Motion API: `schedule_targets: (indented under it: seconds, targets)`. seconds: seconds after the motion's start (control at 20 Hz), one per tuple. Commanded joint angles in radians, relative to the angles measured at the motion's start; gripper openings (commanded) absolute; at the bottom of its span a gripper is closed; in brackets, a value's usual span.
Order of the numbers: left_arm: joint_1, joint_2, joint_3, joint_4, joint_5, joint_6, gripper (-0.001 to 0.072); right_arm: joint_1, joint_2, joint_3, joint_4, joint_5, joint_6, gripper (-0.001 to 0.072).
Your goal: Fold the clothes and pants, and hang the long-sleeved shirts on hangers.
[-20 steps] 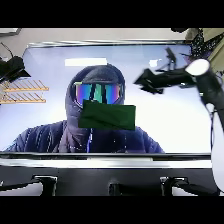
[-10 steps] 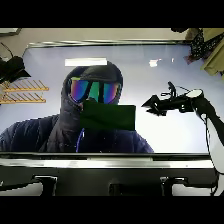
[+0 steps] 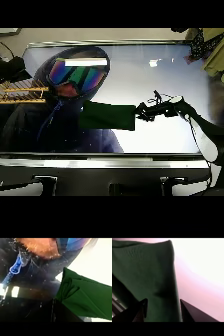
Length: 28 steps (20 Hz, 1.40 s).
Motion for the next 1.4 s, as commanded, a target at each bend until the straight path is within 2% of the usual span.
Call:
schedule_targets:
  seconds: [0.0, 0.1, 0.15, 0.3, 0.4, 0.5, 0.75, 0.85, 1.2, 1.35]
  targets:
    - [0.001, -0.001, 0.000, 0.000, -0.004, 0.000, 0.0018, 0.047, -0.010, -0.001, -0.034, -0.066, 0.048, 0.0469]
    - [0.001, -0.001, 0.000, 0.000, -0.004, 0.000, 0.0018, 0.065, -0.011, -0.001, -0.034, -0.068, 0.059, 0.0467]
    - [0.001, -0.001, 0.000, 0.000, -0.004, 0.001, 0.0018, 0.074, -0.010, -0.001, -0.029, -0.064, 0.060, 0.0401]
    - [0.001, -0.001, 0.000, 0.000, -0.004, 0.001, 0.0018, 0.081, -0.001, 0.001, 0.031, -0.053, 0.047, 0.0027]
    - [0.001, -0.001, 0.000, 0.000, -0.004, 0.001, 0.0018, 0.081, 0.037, 0.010, 0.076, -0.070, 0.035, 0.0030]
    - [0.001, -0.001, 0.000, 0.000, -0.006, 0.001, 0.0018, 0.081, 0.063, 0.071, 0.050, -0.050, 0.084, 0.0029]
    - [0.001, -0.001, 0.000, 0.000, -0.008, 0.019, 0.0018, 0.070, 0.064, 0.334, -0.208, -0.012, 0.337, 0.0030]
    - [0.001, -0.001, 0.000, 0.000, -0.008, 0.019, 0.0018, 0.014, 0.065, 0.407, -0.222, -0.017, 0.410, 0.0029]
    - [0.001, -0.001, 0.000, 0.000, -0.008, 0.019, 0.0018, -0.248, 0.065, 0.589, -0.222, -0.011, 0.457, 0.0029]
    - [0.001, -0.001, 0.000, 0.000, -0.008, 0.019, 0.0018, -0.367, 0.065, 0.652, -0.221, -0.033, 0.511, 0.0029]
